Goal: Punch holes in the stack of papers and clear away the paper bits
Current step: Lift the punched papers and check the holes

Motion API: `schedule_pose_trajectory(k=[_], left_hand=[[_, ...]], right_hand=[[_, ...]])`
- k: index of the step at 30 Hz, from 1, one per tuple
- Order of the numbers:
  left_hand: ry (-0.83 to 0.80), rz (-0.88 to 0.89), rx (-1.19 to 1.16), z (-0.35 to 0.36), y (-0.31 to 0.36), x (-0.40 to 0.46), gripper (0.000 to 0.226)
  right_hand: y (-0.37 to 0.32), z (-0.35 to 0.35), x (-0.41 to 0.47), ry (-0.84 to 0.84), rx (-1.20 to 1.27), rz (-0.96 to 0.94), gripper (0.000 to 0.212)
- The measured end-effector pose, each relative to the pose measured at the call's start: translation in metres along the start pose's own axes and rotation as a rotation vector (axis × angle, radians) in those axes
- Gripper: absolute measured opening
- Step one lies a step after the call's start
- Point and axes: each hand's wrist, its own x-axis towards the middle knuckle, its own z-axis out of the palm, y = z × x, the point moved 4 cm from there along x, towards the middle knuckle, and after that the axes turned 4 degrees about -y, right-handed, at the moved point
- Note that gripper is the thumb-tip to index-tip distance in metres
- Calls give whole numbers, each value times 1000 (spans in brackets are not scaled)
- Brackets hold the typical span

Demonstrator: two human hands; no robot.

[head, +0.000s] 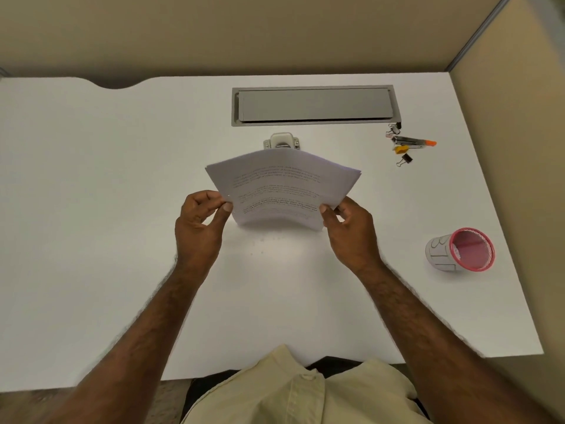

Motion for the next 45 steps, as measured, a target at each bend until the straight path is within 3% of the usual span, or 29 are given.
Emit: schedule_pose_trajectory(k=[5, 10, 15, 24, 31, 45], left_hand=[[9, 54, 17, -3, 4, 0, 22], [-2, 13, 6, 3, 5, 3, 39], [-40, 23, -52, 0, 21, 13, 17], [-76, 39, -62, -7, 49, 37, 17], [-90, -49, -28, -17, 55, 54, 22], [-74, -369, -100, -69, 4, 28, 10]], right_hand=[[0, -3, -2, 47, -31, -80, 25], [14, 2, 1, 50, -102, 12, 24], [2, -2, 5, 79, -84, -48, 21], [-26, -12, 28, 86, -140, -133, 14], [-45, -9, 55, -58, 33, -35, 29], [-40, 42, 49, -346, 89, 266, 33]])
